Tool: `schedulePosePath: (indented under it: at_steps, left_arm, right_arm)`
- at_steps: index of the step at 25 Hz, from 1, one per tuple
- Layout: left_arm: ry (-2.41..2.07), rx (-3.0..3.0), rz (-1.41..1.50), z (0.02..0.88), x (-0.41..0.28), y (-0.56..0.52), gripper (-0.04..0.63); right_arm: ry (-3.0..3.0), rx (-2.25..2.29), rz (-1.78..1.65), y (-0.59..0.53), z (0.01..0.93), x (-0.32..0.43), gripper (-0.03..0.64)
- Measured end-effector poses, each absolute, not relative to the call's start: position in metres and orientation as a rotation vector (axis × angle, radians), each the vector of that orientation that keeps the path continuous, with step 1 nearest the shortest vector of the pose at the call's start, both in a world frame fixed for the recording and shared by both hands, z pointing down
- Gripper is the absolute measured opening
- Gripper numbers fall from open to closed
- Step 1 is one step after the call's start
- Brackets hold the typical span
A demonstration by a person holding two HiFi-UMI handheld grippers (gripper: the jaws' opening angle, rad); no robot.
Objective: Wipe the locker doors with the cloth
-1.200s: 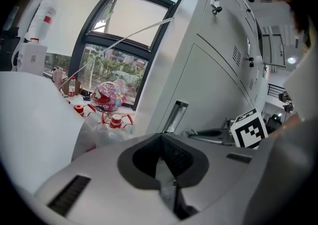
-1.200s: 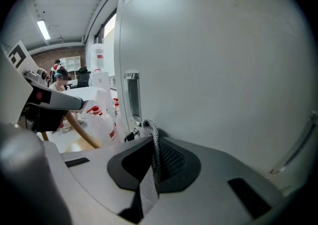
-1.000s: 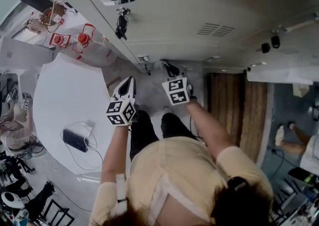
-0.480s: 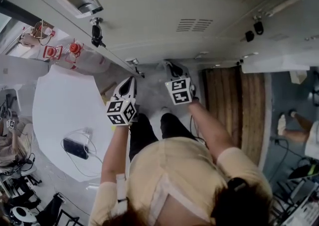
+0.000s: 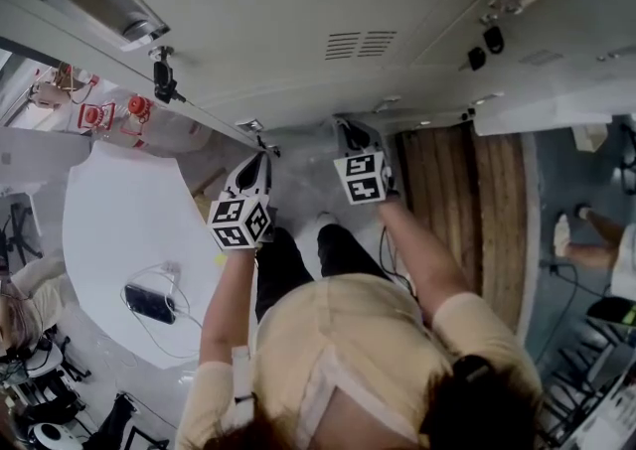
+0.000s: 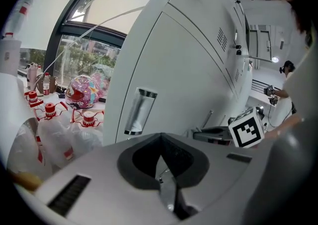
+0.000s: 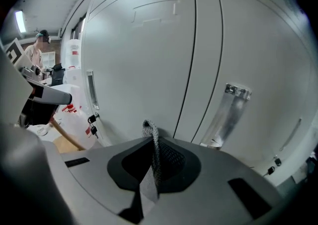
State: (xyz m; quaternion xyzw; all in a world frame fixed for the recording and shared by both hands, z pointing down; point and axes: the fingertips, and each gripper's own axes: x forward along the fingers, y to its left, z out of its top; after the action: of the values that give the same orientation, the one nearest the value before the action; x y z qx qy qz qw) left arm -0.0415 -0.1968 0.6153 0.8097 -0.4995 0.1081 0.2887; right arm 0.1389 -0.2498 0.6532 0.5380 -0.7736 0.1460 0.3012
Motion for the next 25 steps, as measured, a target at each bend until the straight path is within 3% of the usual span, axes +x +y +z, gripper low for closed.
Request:
schedulePosePath:
  at_steps: [25]
  left_arm:
    - [-1.327, 2.195, 0.296, 0.602, -0.03, -0.186, 0.002]
  right_arm:
    - [-2.0, 1.56, 0.387, -0.226, 0.628, 0.188, 0.014]
